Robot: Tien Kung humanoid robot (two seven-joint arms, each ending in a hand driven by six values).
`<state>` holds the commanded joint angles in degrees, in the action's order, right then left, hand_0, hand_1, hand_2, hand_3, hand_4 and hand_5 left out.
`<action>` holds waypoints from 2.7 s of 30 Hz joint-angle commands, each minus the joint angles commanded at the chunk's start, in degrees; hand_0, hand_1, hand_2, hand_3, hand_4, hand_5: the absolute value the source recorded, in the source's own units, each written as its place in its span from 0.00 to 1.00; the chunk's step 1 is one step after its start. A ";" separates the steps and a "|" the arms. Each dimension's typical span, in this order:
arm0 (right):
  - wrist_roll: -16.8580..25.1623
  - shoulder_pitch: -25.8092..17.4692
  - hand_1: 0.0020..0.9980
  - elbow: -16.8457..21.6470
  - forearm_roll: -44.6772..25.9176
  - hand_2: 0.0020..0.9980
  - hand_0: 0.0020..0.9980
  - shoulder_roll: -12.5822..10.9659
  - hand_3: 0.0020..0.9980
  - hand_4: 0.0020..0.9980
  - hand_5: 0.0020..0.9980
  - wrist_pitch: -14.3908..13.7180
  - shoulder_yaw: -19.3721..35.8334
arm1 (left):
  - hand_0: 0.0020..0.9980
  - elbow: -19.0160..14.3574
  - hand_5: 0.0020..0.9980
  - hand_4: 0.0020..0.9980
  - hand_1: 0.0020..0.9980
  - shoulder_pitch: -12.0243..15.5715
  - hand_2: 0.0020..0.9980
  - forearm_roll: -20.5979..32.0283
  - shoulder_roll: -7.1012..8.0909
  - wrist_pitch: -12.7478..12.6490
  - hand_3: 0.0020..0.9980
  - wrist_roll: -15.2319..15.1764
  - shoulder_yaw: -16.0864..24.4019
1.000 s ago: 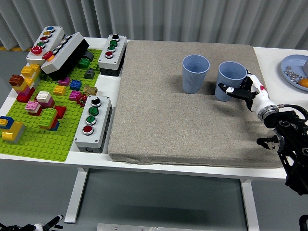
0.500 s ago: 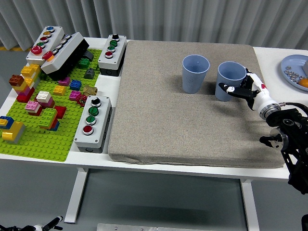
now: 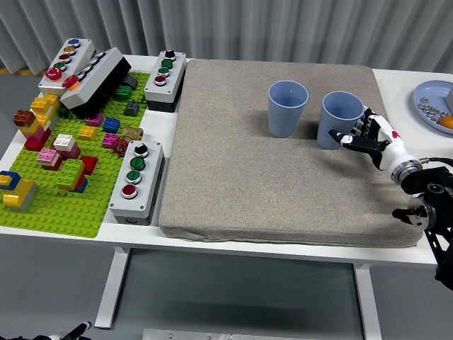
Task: Pick cup pour cup place
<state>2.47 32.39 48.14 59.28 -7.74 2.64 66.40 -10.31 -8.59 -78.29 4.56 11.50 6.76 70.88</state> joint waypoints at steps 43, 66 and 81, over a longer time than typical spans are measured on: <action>-0.68 6.98 0.84 11.50 -11.65 0.86 0.95 -8.39 0.81 0.72 1.00 -14.00 13.72 | 0.84 0.00 1.00 0.60 0.84 -0.85 0.90 -0.40 0.74 -0.03 0.80 -0.25 1.00; -0.85 8.50 0.83 6.27 -7.63 0.84 0.95 -4.68 0.81 0.73 1.00 -14.27 14.09 | 0.84 0.00 1.00 0.60 0.84 -0.50 0.90 0.59 0.44 0.19 0.80 -0.07 0.14; -1.13 8.96 0.83 6.54 -7.44 0.84 0.94 -4.36 0.82 0.73 1.00 -14.31 13.45 | 0.84 0.00 1.00 0.60 0.86 -0.12 0.91 1.37 0.01 -0.62 0.80 -0.12 2.15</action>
<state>1.34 41.34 54.68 51.84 -12.10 -11.67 79.86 -10.31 -8.71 -76.93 4.57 10.89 6.64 73.03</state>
